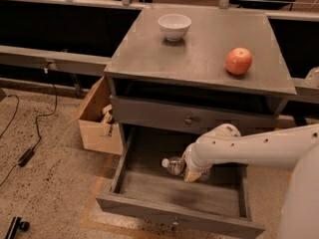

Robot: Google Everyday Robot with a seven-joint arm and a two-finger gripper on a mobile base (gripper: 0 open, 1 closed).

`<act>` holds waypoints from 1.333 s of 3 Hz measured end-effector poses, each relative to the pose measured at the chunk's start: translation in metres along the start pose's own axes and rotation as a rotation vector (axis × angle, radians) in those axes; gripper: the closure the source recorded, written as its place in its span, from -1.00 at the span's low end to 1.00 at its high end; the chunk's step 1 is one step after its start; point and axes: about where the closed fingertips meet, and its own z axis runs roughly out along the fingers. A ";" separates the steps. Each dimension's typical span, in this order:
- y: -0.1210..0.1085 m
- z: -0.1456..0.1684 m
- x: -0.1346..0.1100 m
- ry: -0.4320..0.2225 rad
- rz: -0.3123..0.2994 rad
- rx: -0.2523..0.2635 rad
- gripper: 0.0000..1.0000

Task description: Place water bottle into middle drawer

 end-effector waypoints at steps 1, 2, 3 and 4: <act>0.008 0.027 0.017 0.021 0.009 -0.021 1.00; 0.018 0.049 0.029 0.036 0.038 -0.048 0.63; 0.024 0.062 0.032 0.036 0.057 -0.054 0.19; 0.028 0.068 0.033 0.035 0.082 -0.055 -0.30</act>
Offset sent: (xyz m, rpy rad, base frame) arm 0.0003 -0.0248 -0.0867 -0.0408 0.0834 -0.0737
